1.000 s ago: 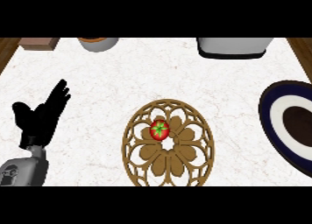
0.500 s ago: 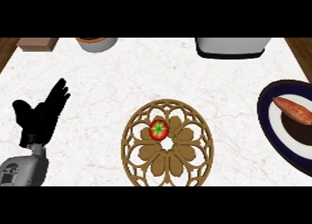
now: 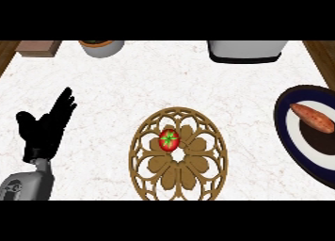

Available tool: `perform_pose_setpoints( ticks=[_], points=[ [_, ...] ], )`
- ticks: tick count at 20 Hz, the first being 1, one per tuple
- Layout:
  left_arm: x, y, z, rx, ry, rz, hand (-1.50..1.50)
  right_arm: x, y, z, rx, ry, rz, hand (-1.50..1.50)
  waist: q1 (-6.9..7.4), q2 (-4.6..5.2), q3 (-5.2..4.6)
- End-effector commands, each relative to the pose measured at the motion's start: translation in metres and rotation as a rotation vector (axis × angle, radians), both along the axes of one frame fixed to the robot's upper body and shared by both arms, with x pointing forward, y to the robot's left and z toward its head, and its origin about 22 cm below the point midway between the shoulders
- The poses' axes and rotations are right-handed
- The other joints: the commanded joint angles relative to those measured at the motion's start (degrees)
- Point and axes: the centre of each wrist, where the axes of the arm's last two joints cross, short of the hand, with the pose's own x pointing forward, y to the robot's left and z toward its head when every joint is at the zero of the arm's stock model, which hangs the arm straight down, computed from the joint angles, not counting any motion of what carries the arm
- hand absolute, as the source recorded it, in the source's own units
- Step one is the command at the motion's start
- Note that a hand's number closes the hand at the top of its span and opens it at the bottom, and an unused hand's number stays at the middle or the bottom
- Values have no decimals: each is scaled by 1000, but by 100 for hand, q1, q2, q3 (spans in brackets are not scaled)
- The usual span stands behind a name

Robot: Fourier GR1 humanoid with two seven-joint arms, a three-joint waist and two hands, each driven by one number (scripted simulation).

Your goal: Pick the sweet potato from the placemat and place it in the plate

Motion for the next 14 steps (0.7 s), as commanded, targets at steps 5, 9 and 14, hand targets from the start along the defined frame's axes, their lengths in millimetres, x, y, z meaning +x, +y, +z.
perform_pose_setpoints(
  ticks=[5,9,14],
  points=[
    [8,-15,5,7,1,7,0,-49,-31,-16,231,13,104,-150,20,26,6],
    [6,19,3,-6,-2,-11,0,-52,-44,-24,188,-47,98,-150,64,35,6],
    [-5,15,-7,-8,-1,-22,0,-57,-63,-39,166,-45,81,-150,83,39,7]
  ],
)
